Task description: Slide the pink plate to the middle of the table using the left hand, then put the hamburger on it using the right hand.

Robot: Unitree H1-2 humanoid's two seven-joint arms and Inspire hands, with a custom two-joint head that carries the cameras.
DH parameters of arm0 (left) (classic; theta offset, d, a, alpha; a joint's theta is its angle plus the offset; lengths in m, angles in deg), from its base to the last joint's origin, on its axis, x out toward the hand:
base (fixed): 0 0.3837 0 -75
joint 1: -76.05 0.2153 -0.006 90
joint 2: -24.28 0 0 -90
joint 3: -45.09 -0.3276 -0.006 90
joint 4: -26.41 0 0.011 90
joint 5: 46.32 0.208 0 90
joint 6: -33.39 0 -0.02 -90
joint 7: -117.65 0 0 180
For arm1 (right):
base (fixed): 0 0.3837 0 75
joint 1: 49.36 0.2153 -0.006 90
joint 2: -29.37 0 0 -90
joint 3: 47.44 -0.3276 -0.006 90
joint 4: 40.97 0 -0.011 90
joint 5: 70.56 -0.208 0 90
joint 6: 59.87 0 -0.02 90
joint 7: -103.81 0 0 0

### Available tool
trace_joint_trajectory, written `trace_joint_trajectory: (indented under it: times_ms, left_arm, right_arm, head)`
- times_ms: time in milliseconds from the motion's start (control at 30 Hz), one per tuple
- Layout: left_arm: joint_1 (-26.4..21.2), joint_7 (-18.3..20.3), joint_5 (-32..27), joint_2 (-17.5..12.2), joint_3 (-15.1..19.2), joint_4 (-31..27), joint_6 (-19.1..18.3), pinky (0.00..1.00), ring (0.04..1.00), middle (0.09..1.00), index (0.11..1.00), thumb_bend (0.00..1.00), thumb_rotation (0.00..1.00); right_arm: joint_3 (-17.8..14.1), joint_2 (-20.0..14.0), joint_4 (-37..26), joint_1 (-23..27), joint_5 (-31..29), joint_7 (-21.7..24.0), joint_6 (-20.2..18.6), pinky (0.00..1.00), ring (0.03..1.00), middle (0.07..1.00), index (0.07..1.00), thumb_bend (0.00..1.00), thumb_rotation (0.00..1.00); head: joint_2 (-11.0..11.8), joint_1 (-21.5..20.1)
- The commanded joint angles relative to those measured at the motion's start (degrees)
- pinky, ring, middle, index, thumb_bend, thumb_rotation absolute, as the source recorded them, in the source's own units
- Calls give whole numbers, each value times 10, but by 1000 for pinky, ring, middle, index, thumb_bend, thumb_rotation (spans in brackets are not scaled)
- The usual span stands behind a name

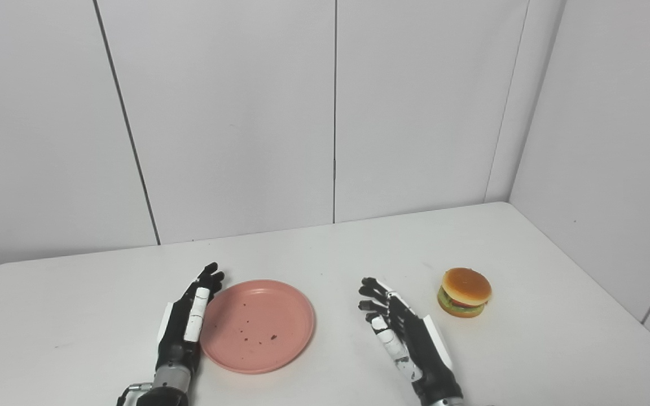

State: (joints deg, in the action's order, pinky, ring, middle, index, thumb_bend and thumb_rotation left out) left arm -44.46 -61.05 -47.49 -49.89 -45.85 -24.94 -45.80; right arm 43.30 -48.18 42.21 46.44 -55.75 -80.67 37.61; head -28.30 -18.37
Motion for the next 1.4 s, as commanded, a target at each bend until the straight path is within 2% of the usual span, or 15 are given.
trace_joint_trajectory:
  times_ms: [0, 67, 200, 333, 433, 700, 933, 1100, 1367]
  left_arm:
    - [-11, 7, -6, 10, -1, 13, -11, 955, 893, 860, 843, 848, 965]
    - [-12, 7, -6, 11, 0, 14, -11, 958, 892, 859, 843, 846, 968]
    - [-15, 9, -8, 12, 3, 17, -10, 971, 893, 860, 844, 843, 966]
    - [-18, 11, -9, 13, 4, 21, -10, 982, 900, 867, 848, 845, 968]
    - [-20, 10, -8, 14, 5, 24, -9, 979, 900, 868, 848, 840, 968]
    - [-21, 9, -6, 14, 7, 28, -5, 968, 894, 857, 845, 829, 961]
    - [-19, 9, -4, 14, 5, 23, -6, 973, 892, 853, 847, 810, 965]
    - [-17, 8, -1, 14, 4, 20, -9, 965, 896, 858, 847, 806, 966]
    - [-13, 6, -1, 14, 3, 14, -13, 965, 898, 861, 849, 805, 962]
  right_arm:
    - [-5, -7, -40, 34, 23, -13, 17, 683, 744, 806, 829, 739, 1000]
    - [-10, -21, -54, 46, 48, -17, 9, 680, 742, 802, 820, 769, 1000]
    - [-19, -53, -70, 72, 100, -22, 6, 658, 741, 793, 784, 735, 1000]
    - [-24, -99, -73, 101, 214, -35, 3, 590, 685, 711, 702, 772, 1000]
    - [-21, -129, -70, 114, 286, -40, -4, 557, 655, 682, 669, 796, 1000]
    - [-21, -187, -36, 131, 395, -30, -48, 574, 669, 691, 678, 814, 1000]
    - [-18, -224, 1, 134, 421, -15, -74, 594, 677, 698, 691, 786, 940]
    - [-14, -241, 33, 137, 429, 1, -96, 623, 698, 718, 704, 793, 960]
    - [1, -267, 153, 159, 418, -51, -82, 600, 675, 713, 705, 763, 914]
  head:
    - [0, 1]
    - [1, 1]
    - [3, 0]
    - [5, 0]
    - [7, 0]
    - [10, 1]
    - [9, 1]
    - [8, 2]
    - [6, 4]
